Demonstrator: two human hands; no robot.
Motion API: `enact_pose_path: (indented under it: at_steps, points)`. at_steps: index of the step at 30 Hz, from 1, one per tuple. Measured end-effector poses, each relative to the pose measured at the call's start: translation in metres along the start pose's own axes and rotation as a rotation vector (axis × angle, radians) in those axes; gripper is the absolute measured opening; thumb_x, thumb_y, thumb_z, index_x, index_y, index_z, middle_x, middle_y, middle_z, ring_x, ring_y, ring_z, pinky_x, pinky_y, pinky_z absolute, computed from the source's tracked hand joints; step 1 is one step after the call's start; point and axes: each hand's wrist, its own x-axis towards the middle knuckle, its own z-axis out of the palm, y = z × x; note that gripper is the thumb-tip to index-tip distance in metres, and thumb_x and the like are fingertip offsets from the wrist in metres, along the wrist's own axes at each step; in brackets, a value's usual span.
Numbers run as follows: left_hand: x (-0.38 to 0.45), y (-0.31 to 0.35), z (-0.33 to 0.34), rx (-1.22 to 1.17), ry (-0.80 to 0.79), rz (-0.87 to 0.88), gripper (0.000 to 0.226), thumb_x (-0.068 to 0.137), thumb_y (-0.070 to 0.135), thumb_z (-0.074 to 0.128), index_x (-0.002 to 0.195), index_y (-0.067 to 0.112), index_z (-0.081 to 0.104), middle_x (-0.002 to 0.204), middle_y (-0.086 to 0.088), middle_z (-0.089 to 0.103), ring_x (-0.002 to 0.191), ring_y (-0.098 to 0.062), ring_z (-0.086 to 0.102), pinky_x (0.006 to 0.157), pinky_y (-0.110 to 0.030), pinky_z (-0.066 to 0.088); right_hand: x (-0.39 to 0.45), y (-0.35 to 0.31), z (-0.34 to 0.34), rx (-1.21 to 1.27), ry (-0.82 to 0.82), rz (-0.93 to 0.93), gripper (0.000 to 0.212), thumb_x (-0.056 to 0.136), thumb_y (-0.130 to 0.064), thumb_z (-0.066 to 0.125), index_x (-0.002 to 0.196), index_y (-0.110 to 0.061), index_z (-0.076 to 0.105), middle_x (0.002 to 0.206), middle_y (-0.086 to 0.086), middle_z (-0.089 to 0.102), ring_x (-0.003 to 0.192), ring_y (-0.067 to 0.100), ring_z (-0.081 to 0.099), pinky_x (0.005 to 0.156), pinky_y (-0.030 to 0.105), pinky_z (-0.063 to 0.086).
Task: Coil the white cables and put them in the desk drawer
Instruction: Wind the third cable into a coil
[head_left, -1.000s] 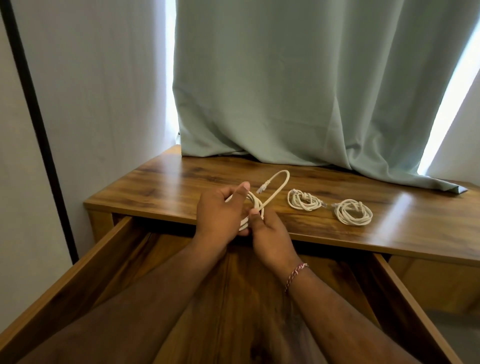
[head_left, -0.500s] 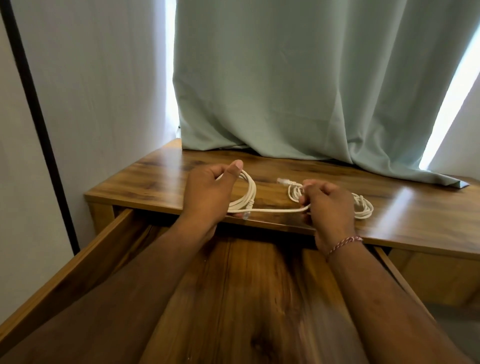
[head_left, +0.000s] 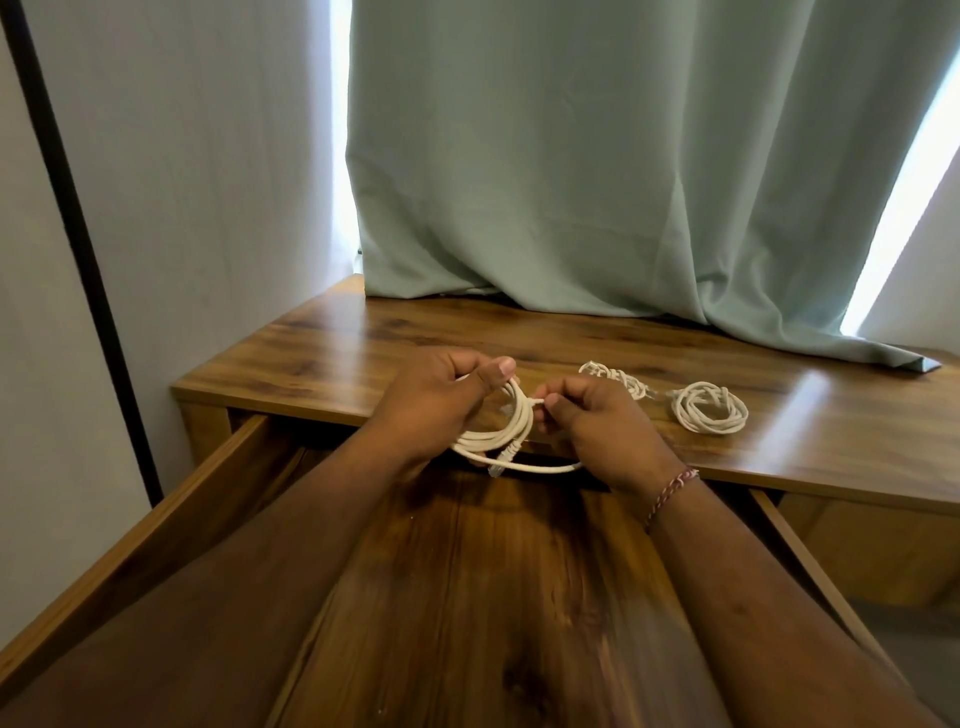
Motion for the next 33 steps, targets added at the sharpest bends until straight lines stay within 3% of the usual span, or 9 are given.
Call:
enact_pose_path:
  at_steps: [5, 10, 13, 15, 18, 23, 27, 30, 33]
  points:
    - [-0.004, 0.0, 0.008, -0.048, -0.072, -0.071, 0.03, 0.097, 0.037, 0.068, 0.093, 0.009, 0.078, 0.063, -0.02, 0.064, 0.052, -0.023, 0.062, 0.049, -0.03, 0.054, -0.002, 0.002, 0.006, 0.222, -0.147, 0.049, 0.028, 0.106, -0.014, 0.049, 0.112, 0.003, 0.071, 0.102, 0.024, 0.073, 0.089, 0.031, 0.062, 0.079, 0.04, 0.052]
    - [-0.004, 0.001, 0.01, -0.022, 0.003, -0.02, 0.021, 0.098, 0.032, 0.068, 0.09, 0.015, 0.076, 0.067, -0.012, 0.071, 0.051, -0.024, 0.068, 0.044, -0.033, 0.055, -0.006, 0.005, 0.012, 0.481, -0.425, 0.009, 0.042, 0.096, -0.039, 0.064, 0.107, 0.001, 0.066, 0.099, 0.024, 0.068, 0.088, 0.036, 0.063, 0.076, 0.042, 0.051]
    - [-0.001, -0.002, 0.01, 0.09, 0.071, 0.075, 0.019, 0.097, 0.031, 0.07, 0.082, 0.019, 0.075, 0.071, -0.006, 0.075, 0.061, -0.017, 0.069, 0.056, -0.03, 0.057, -0.01, 0.009, 0.012, 0.383, -0.499, -0.102, 0.037, 0.083, -0.015, 0.08, 0.114, -0.006, 0.063, 0.101, 0.013, 0.071, 0.095, 0.031, 0.065, 0.082, 0.039, 0.055]
    - [-0.002, 0.0, 0.012, 0.112, 0.086, 0.093, 0.019, 0.097, 0.029, 0.07, 0.08, 0.019, 0.073, 0.069, 0.0, 0.075, 0.061, -0.011, 0.067, 0.057, -0.023, 0.055, -0.008, 0.011, 0.014, 0.305, -0.427, -0.154, 0.038, 0.081, -0.004, 0.081, 0.114, -0.007, 0.064, 0.1, 0.008, 0.073, 0.094, 0.027, 0.068, 0.084, 0.041, 0.057]
    - [-0.003, 0.002, 0.015, 0.05, 0.067, 0.03, 0.022, 0.096, 0.032, 0.072, 0.08, 0.017, 0.072, 0.072, -0.002, 0.075, 0.062, -0.02, 0.071, 0.049, -0.034, 0.058, -0.008, 0.009, 0.02, 0.145, -0.284, -0.248, 0.027, 0.095, -0.021, 0.072, 0.109, 0.001, 0.064, 0.09, 0.01, 0.073, 0.081, 0.027, 0.069, 0.071, 0.041, 0.058]
    - [0.002, -0.005, 0.012, 0.2, 0.105, 0.024, 0.023, 0.091, 0.044, 0.075, 0.077, 0.026, 0.073, 0.079, 0.004, 0.074, 0.071, -0.025, 0.075, 0.062, -0.055, 0.062, -0.012, 0.008, 0.022, -0.127, 0.191, -0.355, 0.054, 0.106, -0.045, 0.048, 0.059, -0.021, 0.063, 0.048, -0.009, 0.059, 0.046, 0.006, 0.053, 0.05, 0.027, 0.04]
    - [0.005, 0.003, 0.006, 0.092, 0.161, -0.025, 0.027, 0.095, 0.036, 0.073, 0.086, 0.01, 0.072, 0.093, -0.001, 0.072, 0.057, -0.023, 0.073, 0.045, -0.037, 0.058, -0.008, 0.0, 0.017, -0.029, 0.486, -0.357, 0.047, 0.103, -0.055, 0.047, 0.076, -0.031, 0.077, 0.064, 0.002, 0.074, 0.061, 0.016, 0.071, 0.065, 0.039, 0.06]
    - [0.011, -0.003, -0.002, 0.226, 0.222, 0.075, 0.025, 0.094, 0.038, 0.072, 0.084, 0.016, 0.075, 0.088, 0.008, 0.073, 0.072, -0.008, 0.071, 0.065, -0.024, 0.058, -0.008, -0.009, 0.011, 0.166, 0.58, -0.247, 0.053, 0.104, -0.051, 0.049, 0.068, -0.022, 0.074, 0.063, 0.004, 0.074, 0.058, 0.019, 0.073, 0.067, 0.05, 0.065]
    - [0.013, -0.005, -0.006, 0.369, 0.24, 0.152, 0.02, 0.093, 0.041, 0.072, 0.082, 0.025, 0.075, 0.082, 0.013, 0.072, 0.083, 0.002, 0.063, 0.063, -0.005, 0.04, -0.008, -0.015, 0.003, 0.234, 0.666, -0.208, 0.054, 0.104, -0.049, 0.05, 0.068, -0.015, 0.072, 0.063, 0.007, 0.074, 0.054, 0.02, 0.07, 0.066, 0.052, 0.065]
